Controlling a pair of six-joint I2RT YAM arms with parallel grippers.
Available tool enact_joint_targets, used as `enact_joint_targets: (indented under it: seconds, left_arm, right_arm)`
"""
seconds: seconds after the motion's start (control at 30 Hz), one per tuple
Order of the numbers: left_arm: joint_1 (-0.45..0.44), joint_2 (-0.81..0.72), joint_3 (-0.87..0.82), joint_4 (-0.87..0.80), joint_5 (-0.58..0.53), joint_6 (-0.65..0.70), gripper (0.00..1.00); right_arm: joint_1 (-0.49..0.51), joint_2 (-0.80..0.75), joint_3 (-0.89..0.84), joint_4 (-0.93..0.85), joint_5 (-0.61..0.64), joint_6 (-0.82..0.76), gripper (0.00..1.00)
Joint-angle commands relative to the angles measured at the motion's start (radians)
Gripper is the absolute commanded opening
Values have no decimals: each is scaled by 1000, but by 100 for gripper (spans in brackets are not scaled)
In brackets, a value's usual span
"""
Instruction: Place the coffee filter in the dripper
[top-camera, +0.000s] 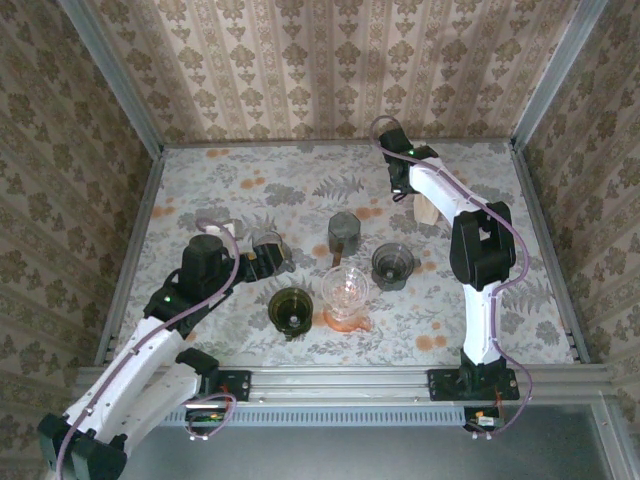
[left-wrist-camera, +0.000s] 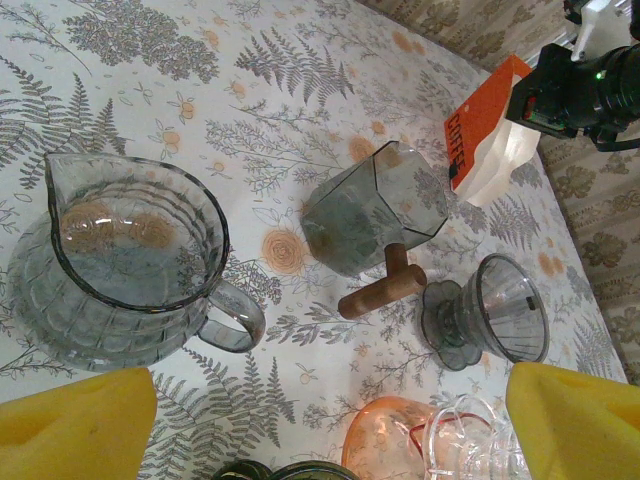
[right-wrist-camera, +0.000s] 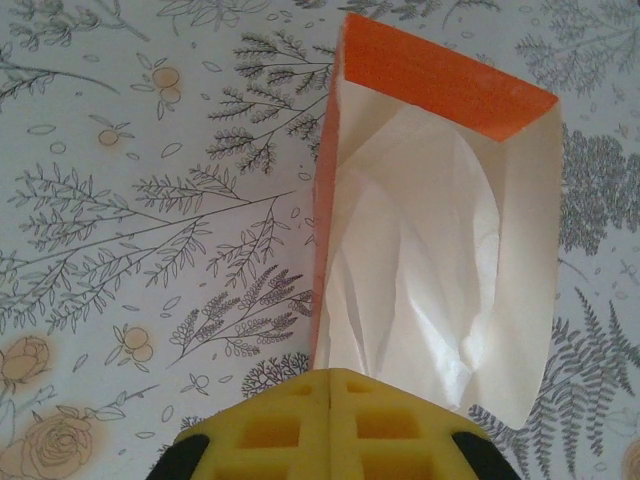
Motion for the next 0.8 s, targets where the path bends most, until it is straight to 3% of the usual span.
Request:
enact_joint_targets:
  seconds: [0.0,0.77]
  left_arm:
    - [8,-19,-9,4,14,20,92]
    - [8,-20,-8,-2,22,13,92]
  right_arm:
    - [5,-8,21,-35,37,-14,0]
    - [12,-218,-98,82,-28,-70,0]
